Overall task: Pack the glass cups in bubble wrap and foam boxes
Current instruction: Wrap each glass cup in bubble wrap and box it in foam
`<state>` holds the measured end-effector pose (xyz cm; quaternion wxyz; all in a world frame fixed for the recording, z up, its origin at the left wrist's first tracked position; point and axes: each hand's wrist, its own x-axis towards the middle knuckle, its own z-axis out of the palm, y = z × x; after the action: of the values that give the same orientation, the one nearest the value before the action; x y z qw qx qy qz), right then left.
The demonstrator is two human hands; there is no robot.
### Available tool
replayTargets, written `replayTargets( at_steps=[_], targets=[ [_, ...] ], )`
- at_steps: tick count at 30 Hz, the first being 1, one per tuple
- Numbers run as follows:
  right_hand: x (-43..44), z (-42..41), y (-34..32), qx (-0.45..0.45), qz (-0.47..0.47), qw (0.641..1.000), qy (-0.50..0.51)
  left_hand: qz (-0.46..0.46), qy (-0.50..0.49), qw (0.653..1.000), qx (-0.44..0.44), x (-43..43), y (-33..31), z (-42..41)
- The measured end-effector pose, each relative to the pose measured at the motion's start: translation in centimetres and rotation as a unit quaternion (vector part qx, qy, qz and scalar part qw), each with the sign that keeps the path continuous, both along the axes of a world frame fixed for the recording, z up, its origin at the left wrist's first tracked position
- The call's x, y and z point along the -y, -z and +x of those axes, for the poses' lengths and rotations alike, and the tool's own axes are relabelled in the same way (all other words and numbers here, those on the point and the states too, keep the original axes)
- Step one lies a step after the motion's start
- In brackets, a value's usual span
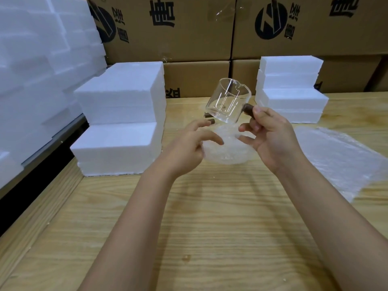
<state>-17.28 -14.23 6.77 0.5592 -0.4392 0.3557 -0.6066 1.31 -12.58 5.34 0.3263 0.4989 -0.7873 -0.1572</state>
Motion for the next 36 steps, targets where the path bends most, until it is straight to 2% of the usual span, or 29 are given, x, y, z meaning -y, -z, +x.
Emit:
replayTargets(
  at_steps=[2,4,8,12,15,22,27,29,32,36],
  targets=[
    [-0.1,-0.1,-0.1,0.007,-0.010,1.000,-0.016,0.026,-0.036,0.997,0.067,0.4,0.4,0.0],
    [-0.2,-0.3,-0.2,0.013,-0.022,0.999,-0.033,0.034,-0.078,0.993,0.080,0.6,0.8,-0.3],
    [-0.3,-0.8,-0.2,-0.025,-0.035,0.997,-0.061,0.050,-0.127,0.990,-0.017,0.8,1.0,-1.0],
    [-0.2,-1.8,-0.3,-0.163,-0.073,0.982,-0.060,0.076,-0.112,0.989,-0.059,0.5,1.0,-1.2],
    [0.0,-2.3,-0.4,-0.259,-0.090,0.961,-0.037,0.060,-0.109,0.988,-0.090,0.3,0.7,-1.3],
    [-0.2,-2.9,-1.0,-0.418,-0.123,0.900,0.023,0.057,-0.106,0.988,-0.095,0.2,0.4,-1.5],
    [-0.6,-2.0,-1.2,-0.538,-0.188,0.821,0.031,0.022,-0.070,0.997,-0.035,0.1,0.1,-2.0],
    [-0.8,-1.7,-1.3,-0.561,-0.213,0.799,0.041,0.031,-0.054,0.995,-0.072,-0.1,0.0,-2.2],
    [-0.9,-1.5,-1.4,-0.580,-0.230,0.780,0.043,0.052,-0.015,0.980,-0.192,-0.7,-0.9,-2.1],
    [-0.9,-1.7,-1.3,-0.566,-0.238,0.788,0.051,0.107,0.041,0.929,-0.353,-1.1,-1.5,-1.6]
  ],
)
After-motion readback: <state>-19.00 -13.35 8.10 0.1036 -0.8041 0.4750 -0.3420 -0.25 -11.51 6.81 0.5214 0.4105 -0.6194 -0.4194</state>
